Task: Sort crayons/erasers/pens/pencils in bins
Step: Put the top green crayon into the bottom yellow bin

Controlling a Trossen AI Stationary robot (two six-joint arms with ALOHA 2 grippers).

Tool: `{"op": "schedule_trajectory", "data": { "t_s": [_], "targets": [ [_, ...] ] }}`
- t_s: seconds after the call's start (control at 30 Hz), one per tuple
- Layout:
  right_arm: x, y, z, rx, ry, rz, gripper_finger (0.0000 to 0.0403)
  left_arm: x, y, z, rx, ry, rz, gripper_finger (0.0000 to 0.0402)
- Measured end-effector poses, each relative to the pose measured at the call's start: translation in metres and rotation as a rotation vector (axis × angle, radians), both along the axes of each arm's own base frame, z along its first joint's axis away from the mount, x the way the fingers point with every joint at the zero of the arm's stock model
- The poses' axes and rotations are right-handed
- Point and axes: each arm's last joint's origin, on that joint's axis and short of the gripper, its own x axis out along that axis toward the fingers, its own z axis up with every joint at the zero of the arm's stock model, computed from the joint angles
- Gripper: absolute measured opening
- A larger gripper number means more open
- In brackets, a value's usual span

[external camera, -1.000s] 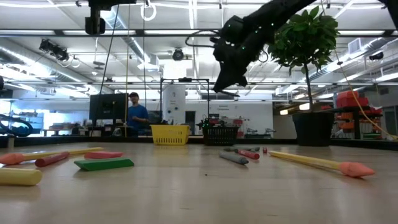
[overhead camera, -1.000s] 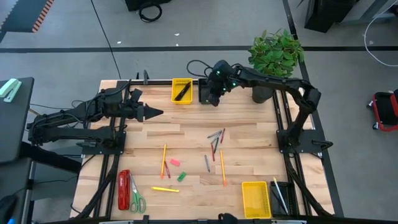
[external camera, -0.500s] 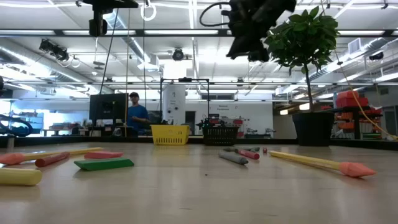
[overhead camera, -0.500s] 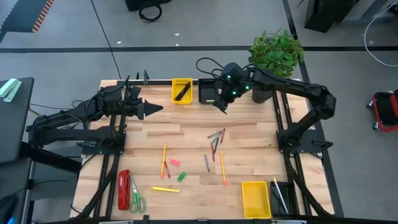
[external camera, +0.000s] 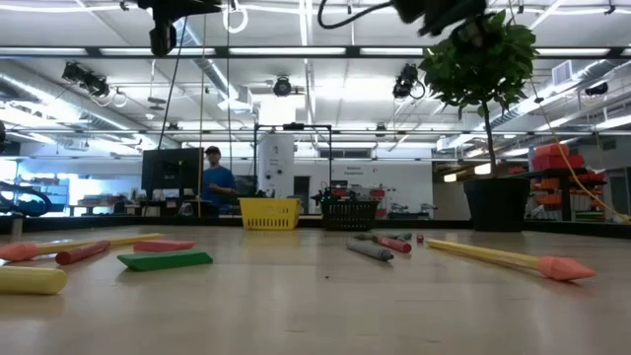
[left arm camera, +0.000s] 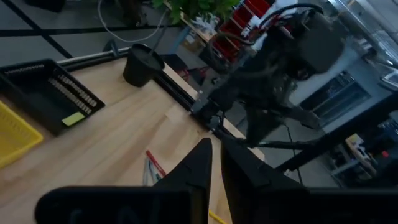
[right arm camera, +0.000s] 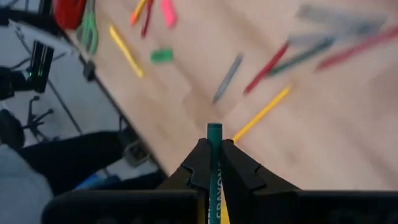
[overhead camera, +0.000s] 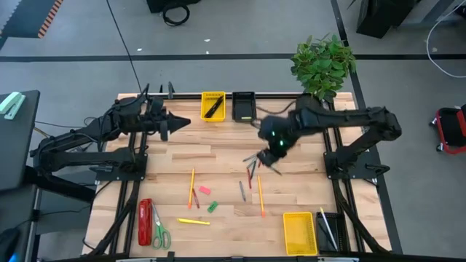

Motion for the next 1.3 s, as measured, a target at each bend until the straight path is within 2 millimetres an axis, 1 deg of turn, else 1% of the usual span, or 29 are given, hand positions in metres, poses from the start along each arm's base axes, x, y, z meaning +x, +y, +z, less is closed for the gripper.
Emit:
{"op": "schedule_trajectory", "data": {
  "t_s": [0.2,0.37,0.47,0.53,0.67,0.77,0.87,0.97,1.13,1.3],
  "targets": [
    [-0.012,0.065,-0.001,0.094,0.108,0.01,0.0029,0.0,-0.001,-0.001,-0.004,0.01,-0.018,0.004],
    [-0.033,0.116,-0.005,0.087,0.166,0.016,0.0029,0.0,-0.001,-0.001,-0.004,0.009,-0.018,0.0044],
    [-0.05,0.141,-0.015,0.065,0.219,0.045,0.0029,0.0,-0.001,-0.001,-0.005,0.009,-0.017,0.0042],
    [-0.06,0.154,-0.026,0.052,0.252,0.042,0.0029,0.0,-0.001,-0.001,-0.019,0.006,-0.015,0.0038],
    [-0.075,0.177,-0.05,0.045,0.243,-0.045,0.0029,0.0,0.0,-0.001,-0.069,-0.003,0.013,0.0031],
    [-0.086,0.188,-0.073,0.029,0.213,-0.144,0.0029,0.0,0.0,-0.001,-0.118,-0.012,0.023,0.0027],
    [-0.097,0.191,-0.095,0.009,0.227,-0.225,0.0029,0.0,-0.001,-0.001,-0.148,-0.017,0.022,0.0024],
    [-0.105,0.192,-0.112,-0.007,0.231,-0.253,0.0029,0.001,-0.002,-0.001,-0.158,-0.018,0.013,0.0023],
    [-0.111,0.19,-0.131,-0.01,0.205,-0.291,0.0029,0.001,-0.004,-0.001,-0.193,-0.023,0.01,0.0023],
    [-0.116,0.184,-0.145,-0.066,0.205,-0.29,0.003,0.001,-0.004,-0.001,-0.209,-0.026,0.013,0.0016]
  ]
}}
